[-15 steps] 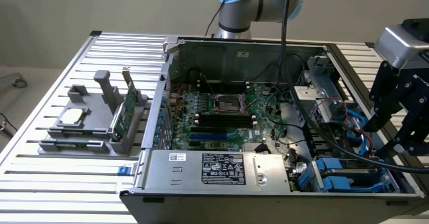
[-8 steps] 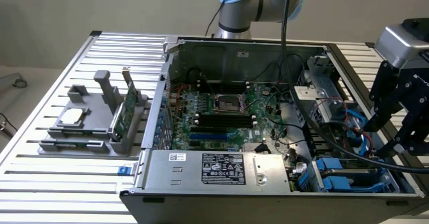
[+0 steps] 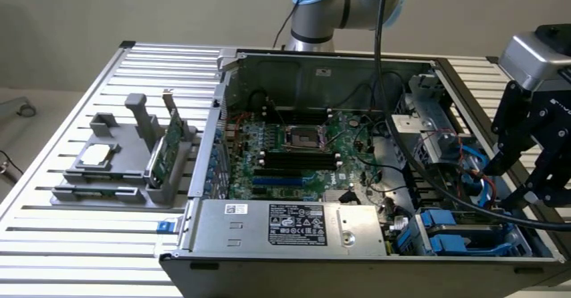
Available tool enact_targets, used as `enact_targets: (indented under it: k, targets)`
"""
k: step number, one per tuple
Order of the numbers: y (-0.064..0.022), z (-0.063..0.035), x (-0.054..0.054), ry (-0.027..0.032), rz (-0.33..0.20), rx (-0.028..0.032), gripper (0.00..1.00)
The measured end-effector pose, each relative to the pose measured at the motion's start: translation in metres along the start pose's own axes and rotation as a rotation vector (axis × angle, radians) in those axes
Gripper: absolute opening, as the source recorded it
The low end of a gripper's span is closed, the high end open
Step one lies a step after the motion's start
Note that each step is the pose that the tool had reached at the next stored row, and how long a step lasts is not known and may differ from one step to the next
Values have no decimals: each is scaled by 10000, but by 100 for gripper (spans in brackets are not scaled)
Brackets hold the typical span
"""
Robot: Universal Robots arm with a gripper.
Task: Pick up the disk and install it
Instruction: 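Insert the second disk wire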
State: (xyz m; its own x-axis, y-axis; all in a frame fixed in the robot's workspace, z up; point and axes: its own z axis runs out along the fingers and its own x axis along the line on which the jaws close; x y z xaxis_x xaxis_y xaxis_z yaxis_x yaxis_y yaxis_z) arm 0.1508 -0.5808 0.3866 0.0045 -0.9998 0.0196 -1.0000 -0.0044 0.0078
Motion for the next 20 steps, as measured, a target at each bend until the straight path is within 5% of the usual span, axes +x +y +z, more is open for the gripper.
enact_targets:
  k: [7, 14, 20]
  targets:
    - [2, 0, 0, 0, 0, 2, 49]
    - [272, 21, -21, 3, 5, 362, 49]
    - [400, 97, -49, 7, -2, 632, 49]
